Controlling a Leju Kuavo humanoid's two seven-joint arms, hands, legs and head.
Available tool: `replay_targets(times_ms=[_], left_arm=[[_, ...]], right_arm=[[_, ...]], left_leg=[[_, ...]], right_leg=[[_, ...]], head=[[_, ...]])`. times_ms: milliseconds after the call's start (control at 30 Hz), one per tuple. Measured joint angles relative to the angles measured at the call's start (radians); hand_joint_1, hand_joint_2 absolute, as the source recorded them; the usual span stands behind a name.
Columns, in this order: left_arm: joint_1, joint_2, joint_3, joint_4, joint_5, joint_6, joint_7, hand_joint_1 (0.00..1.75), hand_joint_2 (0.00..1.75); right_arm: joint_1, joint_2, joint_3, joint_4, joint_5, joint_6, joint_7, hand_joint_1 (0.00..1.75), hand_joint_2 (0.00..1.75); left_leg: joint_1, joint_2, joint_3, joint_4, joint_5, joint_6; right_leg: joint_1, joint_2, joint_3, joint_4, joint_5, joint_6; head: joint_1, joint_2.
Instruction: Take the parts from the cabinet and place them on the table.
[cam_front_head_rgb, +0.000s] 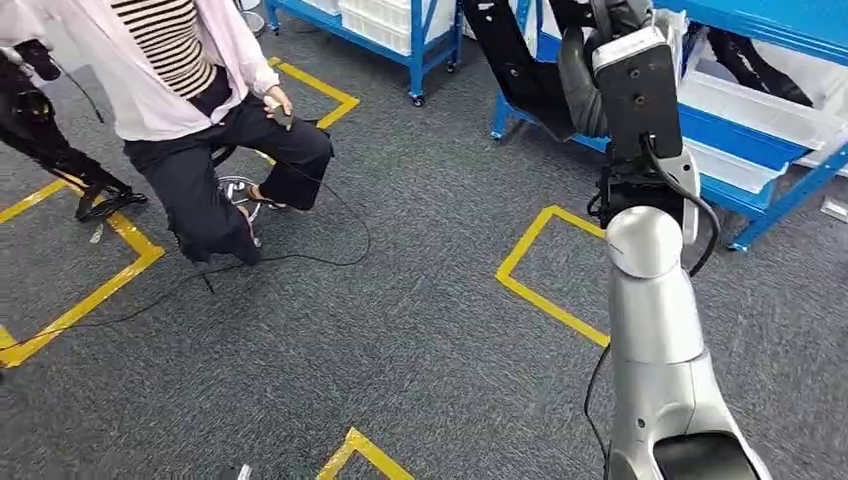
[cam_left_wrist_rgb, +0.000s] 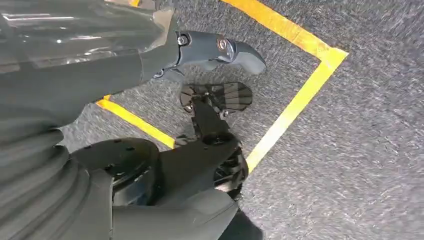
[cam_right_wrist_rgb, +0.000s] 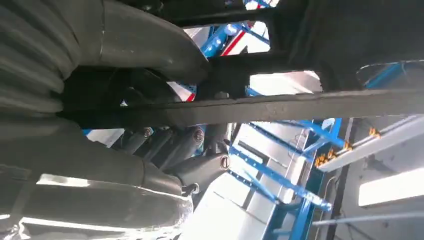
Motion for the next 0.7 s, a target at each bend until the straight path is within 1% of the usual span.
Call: replay_targets(times_ms=[33,67,100,133,167,200,233,267,300,333,367,400,433,467,500,533,567,600,633,667,700], left_arm=[[0.001,0.0,0.0,0.0,0.002,0.0,0.005,0.0,1.75],[0.003,0.0,0.0,0.0,0.003,0.0,0.005,0.0,1.75],[0.003,-0.001,0.0,0.0,0.005,0.0,0.005,0.0,1.75],[0.003,-0.002,0.0,0.0,0.006,0.0,0.005,0.0,1.75],[0.003,-0.002,0.0,0.0,0.006,0.0,0.005,0.0,1.75],[0.003,-0.001,0.0,0.0,0.006,0.0,0.005,0.0,1.75],[0.003,-0.001,0.0,0.0,0.006,0.0,0.005,0.0,1.75],[0.005,-0.001,0.0,0.0,0.008,-0.003,0.005,0.0,1.75],[0.01,-0.001,0.0,0.0,0.009,-0.004,0.005,0.0,1.75],[0.012,0.001,0.0,0.0,0.009,-0.004,0.005,0.0,1.75],[0.014,0.003,0.0,0.0,0.009,-0.003,0.004,0.0,1.75],[0.013,0.003,0.0,0.0,0.01,-0.002,0.004,0.0,1.75],[0.012,0.003,0.0,0.0,0.013,-0.002,0.003,0.0,1.75],[0.012,0.003,0.0,0.0,0.016,0.0,0.003,0.0,1.75],[0.013,0.003,0.0,0.0,0.017,0.0,0.001,0.0,1.75],[0.014,0.003,0.0,0.0,0.018,0.0,-0.003,0.0,1.75],[0.014,0.003,0.0,0.0,0.018,-0.001,-0.005,0.0,1.75],[0.015,0.005,0.0,0.0,0.018,0.001,-0.008,0.0,1.75],[0.015,0.005,0.0,0.0,0.018,0.006,-0.009,0.0,1.75],[0.015,0.007,0.0,0.0,0.018,0.014,-0.01,0.0,1.75],[0.013,0.008,0.0,0.0,0.018,0.02,-0.01,0.0,1.75]], right_arm=[[0.0,-0.003,0.0,0.0,0.0,0.001,0.003,1.75,1.75],[0.0,-0.005,0.0,0.0,0.0,0.001,0.004,1.75,1.75],[-0.003,-0.007,-0.001,0.0,0.0,0.001,0.005,1.75,1.75],[-0.005,-0.008,-0.001,0.0,0.0,0.001,0.006,1.75,1.75],[-0.008,-0.009,-0.001,0.0,0.0,0.001,0.006,1.75,1.75],[-0.009,-0.013,-0.001,0.001,0.0,0.001,0.005,1.75,1.75],[-0.01,-0.011,0.001,0.001,-0.001,0.002,0.005,1.75,1.75],[-0.01,-0.011,0.001,0.002,-0.001,0.003,0.005,1.75,1.75],[-0.01,-0.012,0.001,0.003,-0.002,0.003,0.006,1.75,1.75],[-0.011,-0.011,0.001,0.004,-0.003,0.003,0.006,1.75,1.75],[-0.015,-0.008,0.001,0.004,-0.006,0.003,0.006,1.75,1.75],[-0.017,-0.004,0.0,0.004,-0.008,0.003,0.005,1.75,1.75],[-0.019,-0.004,0.0,0.005,-0.011,0.003,0.004,1.75,1.75],[-0.02,-0.004,0.0,0.006,-0.015,0.003,0.003,1.75,1.75],[-0.021,-0.004,0.0,0.009,-0.019,0.004,0.002,1.75,1.75],[-0.021,-0.004,0.0,0.012,-0.024,0.004,0.001,1.75,1.75],[-0.021,-0.004,0.001,0.014,-0.027,0.005,0.001,1.75,1.75],[-0.022,-0.004,0.0,0.014,-0.03,0.008,0.0,1.75,1.75],[-0.024,-0.003,0.001,0.014,-0.034,0.011,0.0,1.75,1.75],[-0.029,-0.002,0.001,0.014,-0.035,0.012,0.0,1.75,1.75],[-0.034,-0.001,0.001,0.014,-0.037,0.013,0.0,1.75,1.75]], left_leg=[[0.0,-0.013,0.0,0.0,0.0,0.0],[0.001,-0.024,0.001,0.001,0.0,-0.001],[0.002,-0.035,0.002,0.003,0.001,-0.002],[0.004,-0.047,0.002,0.005,0.0,-0.004],[0.005,-0.055,-0.001,0.009,-0.002,-0.008],[-0.001,-0.063,-0.007,0.015,-0.003,-0.017],[0.001,-0.069,-0.011,0.015,0.0,-0.022],[0.001,-0.073,-0.013,0.013,0.004,-0.027],[0.004,-0.079,-0.014,0.01,0.007,-0.032],[0.004,-0.084,-0.015,0.011,0.006,-0.035],[0.003,-0.052,-0.021,0.025,-0.007,-0.039],[-0.001,-0.009,-0.041,0.069,-0.039,-0.044],[0.001,0.013,-0.079,0.152,-0.082,-0.048],[0.002,0.022,-0.117,0.233,-0.117,-0.05],[0.002,0.025,-0.152,0.304,-0.143,-0.051],[0.002,0.025,-0.171,0.341,-0.147,-0.05],[0.002,0.026,-0.163,0.323,-0.128,-0.047],[0.001,0.028,-0.13,0.26,-0.092,-0.042],[-0.001,0.037,-0.078,0.165,-0.049,-0.034],[-0.007,0.066,-0.024,0.072,-0.015,-0.022],[-0.019,0.1,-0.002,0.028,-0.025,-0.014]], right_leg=[[-0.001,0.001,-0.009,0.014,0.005,0.008],[-0.002,0.001,0.01,-0.025,0.026,0.017],[-0.005,0.002,0.048,-0.103,0.059,0.028],[-0.011,0.011,0.098,-0.206,0.101,0.039],[-0.02,0.037,0.134,-0.286,0.128,0.045],[-0.013,0.049,0.147,-0.295,0.123,0.037],[-0.012,0.037,0.141,-0.298,0.128,0.027],[-0.01,0.033,0.14,-0.296,0.129,0.025],[-0.007,0.026,0.14,-0.294,0.13,0.021],[-0.012,0.019,0.141,-0.297,0.134,0.014],[-0.018,0.011,0.142,-0.299,0.136,0.008],[-0.016,0.005,0.142,-0.299,0.136,-0.006],[-0.012,-0.002,0.142,-0.299,0.135,-0.013],[-0.009,-0.011,0.142,-0.299,0.134,-0.014],[-0.006,-0.021,0.142,-0.299,0.133,-0.016],[-0.003,-0.03,0.142,-0.299,0.132,-0.017],[0.0,-0.039,0.142,-0.299,0.132,-0.017],[0.002,-0.048,0.144,-0.299,0.13,-0.019],[0.005,-0.055,0.146,-0.299,0.129,-0.02],[0.007,-0.062,0.148,-0.299,0.128,-0.022],[0.015,-0.068,0.146,-0.298,0.126,-0.021]], head=[[0.0,0.0],[0.0,0.0],[0.004,0.0],[0.003,0.0],[0.004,0.0],[0.006,0.0],[0.004,0.0],[0.002,0.0],[0.003,0.0],[0.003,0.0],[0.003,0.0],[-0.01,0.0],[-0.014,0.0],[-0.013,0.0],[-0.014,0.0],[-0.014,0.0],[-0.014,0.0],[-0.015,0.0],[-0.014,0.0],[-0.014,0.0],[-0.013,0.0]])
